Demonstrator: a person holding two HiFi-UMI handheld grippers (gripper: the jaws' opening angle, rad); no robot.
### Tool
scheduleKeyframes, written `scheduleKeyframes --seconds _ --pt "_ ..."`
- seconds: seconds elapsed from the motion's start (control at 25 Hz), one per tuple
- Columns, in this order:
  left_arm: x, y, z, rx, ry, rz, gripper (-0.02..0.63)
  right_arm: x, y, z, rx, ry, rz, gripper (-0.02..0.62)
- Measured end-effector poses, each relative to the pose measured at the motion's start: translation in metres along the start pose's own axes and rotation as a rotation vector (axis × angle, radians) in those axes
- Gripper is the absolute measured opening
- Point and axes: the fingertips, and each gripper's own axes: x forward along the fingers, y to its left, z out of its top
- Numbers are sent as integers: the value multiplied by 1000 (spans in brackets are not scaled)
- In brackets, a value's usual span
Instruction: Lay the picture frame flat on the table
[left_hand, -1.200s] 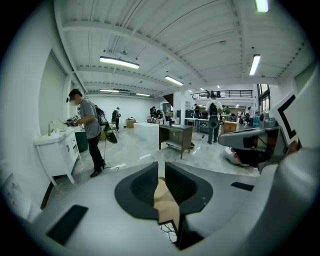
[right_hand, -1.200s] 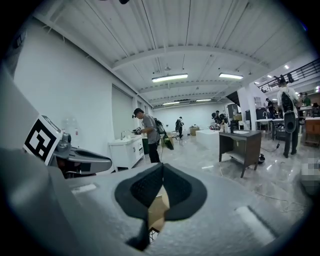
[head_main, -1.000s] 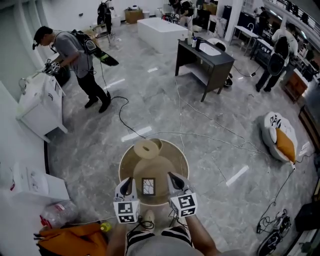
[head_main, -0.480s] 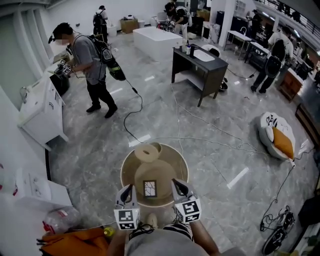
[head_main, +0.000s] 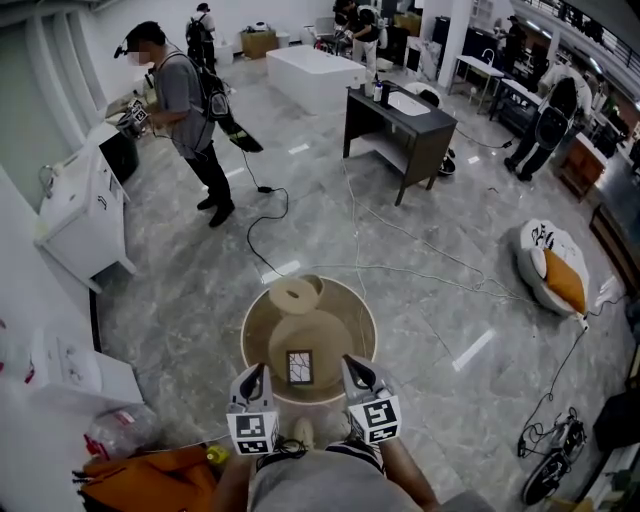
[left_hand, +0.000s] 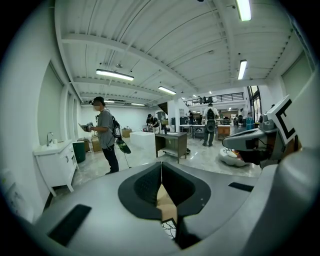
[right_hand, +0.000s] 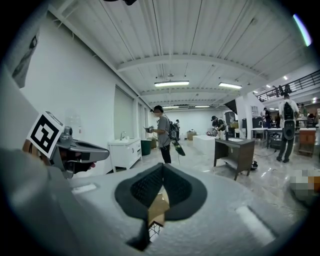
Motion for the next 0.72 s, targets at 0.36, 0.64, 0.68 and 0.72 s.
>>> scheduleKeyframes --seconds 0.36,0.64,0.68,0.72 --pt "-8 0 -1 5 7 -10 20 -1 8 -3 -2 4 7 -2" --pt "-11 1 -5 -2 9 -3 20 -1 11 -7 6 10 12 -2" --pt "-11 1 -6 -2 9 -3 20 -1 12 -7 7 10 13 -2" --pt "-12 2 -6 -2 10 -4 20 0 13 -7 7 9 13 -2"
